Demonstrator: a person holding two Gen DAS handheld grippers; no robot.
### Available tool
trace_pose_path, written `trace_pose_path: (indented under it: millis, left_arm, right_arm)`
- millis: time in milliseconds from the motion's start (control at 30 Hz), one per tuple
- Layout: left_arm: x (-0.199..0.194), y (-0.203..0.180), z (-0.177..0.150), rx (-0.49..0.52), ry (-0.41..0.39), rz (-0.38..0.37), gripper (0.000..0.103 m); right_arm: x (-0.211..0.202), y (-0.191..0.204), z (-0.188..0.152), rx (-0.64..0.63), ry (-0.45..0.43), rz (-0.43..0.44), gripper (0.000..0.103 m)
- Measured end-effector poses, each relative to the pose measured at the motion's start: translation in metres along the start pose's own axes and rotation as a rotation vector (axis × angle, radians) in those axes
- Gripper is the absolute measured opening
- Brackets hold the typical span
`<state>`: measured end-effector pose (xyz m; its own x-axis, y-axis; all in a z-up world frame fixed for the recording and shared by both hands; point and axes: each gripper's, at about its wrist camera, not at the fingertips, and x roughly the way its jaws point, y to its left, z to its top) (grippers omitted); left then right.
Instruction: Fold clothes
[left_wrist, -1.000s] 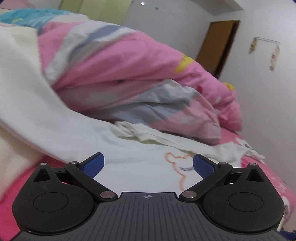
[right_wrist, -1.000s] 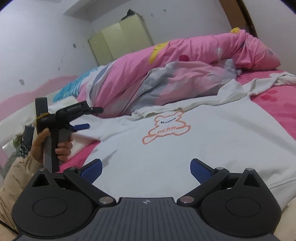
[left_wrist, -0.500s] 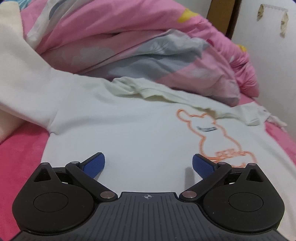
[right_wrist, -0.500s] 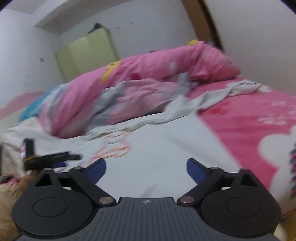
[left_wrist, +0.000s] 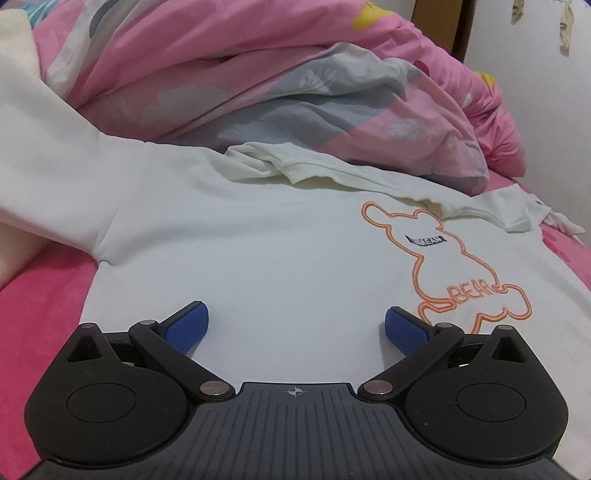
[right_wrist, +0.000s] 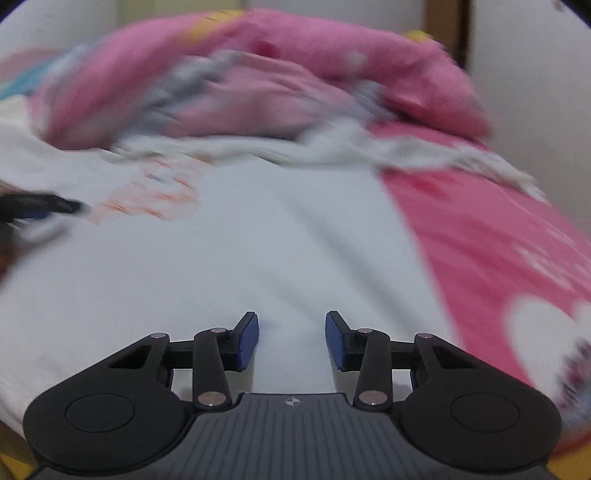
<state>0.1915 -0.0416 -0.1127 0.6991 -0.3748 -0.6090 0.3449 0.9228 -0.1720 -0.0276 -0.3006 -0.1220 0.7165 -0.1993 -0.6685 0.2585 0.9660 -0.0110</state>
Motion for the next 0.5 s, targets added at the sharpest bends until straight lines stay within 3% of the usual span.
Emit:
trace_pose_path:
  millis: [167, 233, 300, 500]
  left_arm:
    - [0.000, -0.001, 0.000, 0.000, -0.001, 0.000, 0.103]
    - [0.001, -0.001, 0.000, 0.002, -0.002, 0.002, 0.103]
    - [0.000, -0.001, 0.000, 0.002, -0.003, 0.002, 0.103]
    - [-0.001, 0.002, -0.001, -0.009, -0.008, -0.009, 0.103]
  right_arm:
    - [-0.032, -0.043, -0.010, 0.072, 0.023, -0.122, 0.040]
    - [-0.039, -0.038, -0.005, 0.068, -0.011, -0.090, 0.040]
    - [-0.040, -0.022, 0.001, 0.049, -0.043, 0.002, 0.040]
    - [-0.044, 0.005, -0.018, -0.020, 0.045, 0.130, 0.040]
